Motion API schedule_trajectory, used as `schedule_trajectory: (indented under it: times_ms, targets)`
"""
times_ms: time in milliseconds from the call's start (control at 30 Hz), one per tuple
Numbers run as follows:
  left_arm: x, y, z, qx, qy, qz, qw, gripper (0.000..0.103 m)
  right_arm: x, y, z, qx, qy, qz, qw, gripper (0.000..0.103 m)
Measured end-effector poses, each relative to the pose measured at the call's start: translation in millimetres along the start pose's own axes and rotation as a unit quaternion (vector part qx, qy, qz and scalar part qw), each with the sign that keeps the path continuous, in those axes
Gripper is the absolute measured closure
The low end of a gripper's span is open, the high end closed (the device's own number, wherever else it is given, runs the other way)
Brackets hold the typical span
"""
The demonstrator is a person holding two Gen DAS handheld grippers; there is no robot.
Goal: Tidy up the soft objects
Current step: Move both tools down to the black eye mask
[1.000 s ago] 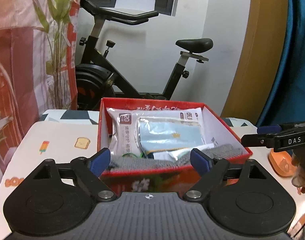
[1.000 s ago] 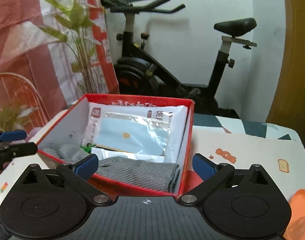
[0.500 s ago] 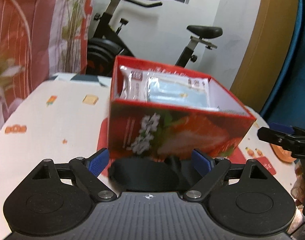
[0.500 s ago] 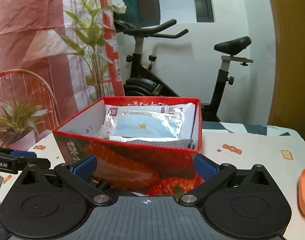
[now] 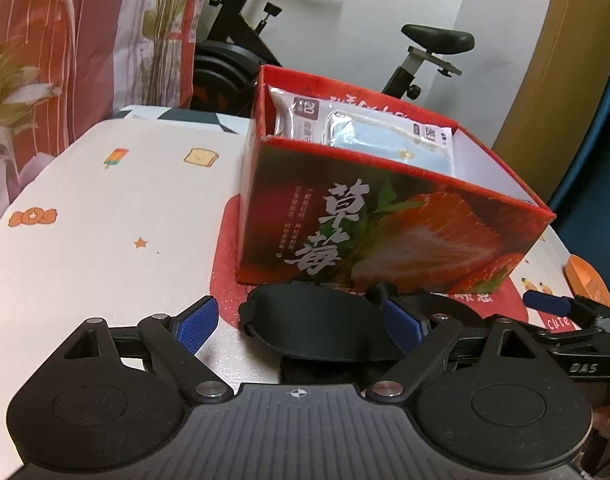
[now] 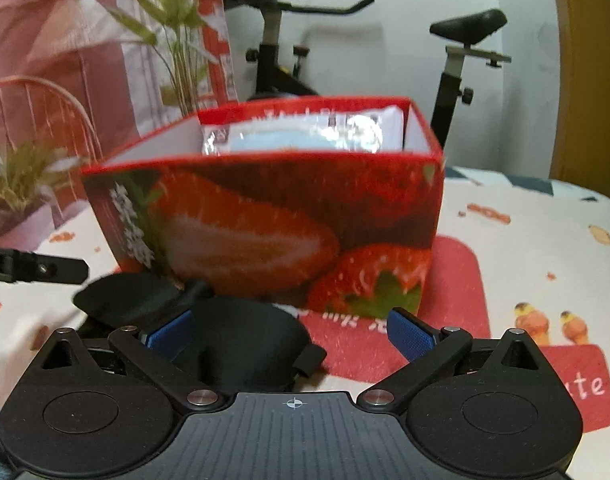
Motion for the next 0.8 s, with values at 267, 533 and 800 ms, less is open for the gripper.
schedule_trajectory:
  times_ms: [267,533,800]
  targets:
    - [-7,11,-7,-0.011,-0.011,0.003,0.9999,0.012,8,19,-28,-0.042,-0.027,-0.025,0.998,0.006]
    - [-11,22,-8,-0.015,-0.033,-0.008,0.9993,0.013,9,21,-37,-0.038,-0.029,-0.022,0.999,0.006]
    - [-16,38,-10,-0.029,-0.071,-0.016,0.9969,0.017,7,22,-38,-0.033,-0.037,-0.025,0.998,0.006]
Point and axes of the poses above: each gripper's, at about its wrist camera, not at the fingertips, and y roughly the way its jaws point, x to its right, z to its top, the point moved 10 cm from there along y, roughly the way its jaws point, and after that the axes turned 11 degrees about x, right-handed, at the moved point
